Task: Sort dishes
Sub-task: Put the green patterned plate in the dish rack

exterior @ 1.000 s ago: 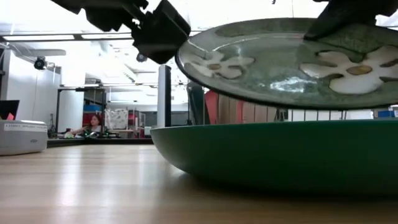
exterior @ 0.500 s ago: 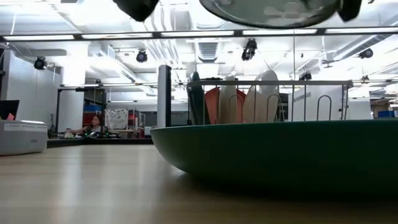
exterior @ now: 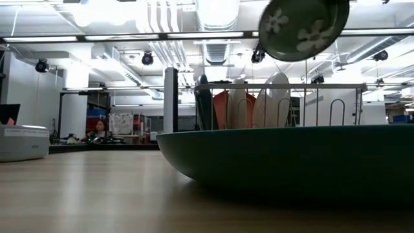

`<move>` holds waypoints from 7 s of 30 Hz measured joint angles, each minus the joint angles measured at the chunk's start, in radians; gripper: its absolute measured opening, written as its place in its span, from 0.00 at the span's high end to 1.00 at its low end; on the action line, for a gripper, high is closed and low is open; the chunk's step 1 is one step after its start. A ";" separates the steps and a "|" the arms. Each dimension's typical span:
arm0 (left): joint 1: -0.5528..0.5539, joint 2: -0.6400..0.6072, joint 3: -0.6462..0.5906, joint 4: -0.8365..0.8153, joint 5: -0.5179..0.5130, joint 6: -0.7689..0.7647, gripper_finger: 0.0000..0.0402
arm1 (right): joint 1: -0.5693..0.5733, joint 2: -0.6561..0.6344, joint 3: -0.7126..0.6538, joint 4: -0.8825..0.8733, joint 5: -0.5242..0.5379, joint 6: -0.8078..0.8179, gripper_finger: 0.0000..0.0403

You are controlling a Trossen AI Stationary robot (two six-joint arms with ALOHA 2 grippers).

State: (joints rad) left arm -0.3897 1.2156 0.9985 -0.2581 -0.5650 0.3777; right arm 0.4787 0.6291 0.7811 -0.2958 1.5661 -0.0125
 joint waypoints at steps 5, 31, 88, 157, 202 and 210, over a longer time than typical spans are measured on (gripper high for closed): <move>0.044 -0.012 0.000 0.013 -0.195 0.052 0.43 | -0.141 -0.059 0.001 0.000 0.011 -0.116 1.00; 0.185 -0.009 0.000 0.053 -0.405 0.053 0.43 | -0.271 0.039 0.002 0.043 -0.139 -0.213 1.00; 0.185 0.011 0.000 0.120 -0.103 -0.047 0.43 | -0.276 0.004 0.068 0.212 -0.476 -0.550 0.99; 0.215 0.105 0.000 0.146 -0.081 -0.005 0.43 | -0.498 0.172 0.048 0.277 -0.462 -0.597 0.99; 0.215 0.102 0.000 0.115 -0.120 -0.021 0.43 | -1.418 0.303 0.000 0.206 -1.738 -0.432 1.00; 0.215 0.099 0.000 0.113 -0.134 -0.021 0.43 | -1.450 0.381 0.002 0.221 -1.771 -0.426 1.00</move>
State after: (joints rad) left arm -0.1745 1.3150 0.9981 -0.1455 -0.6985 0.3569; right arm -0.9710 1.0102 0.7828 -0.0745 -0.2053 -0.4383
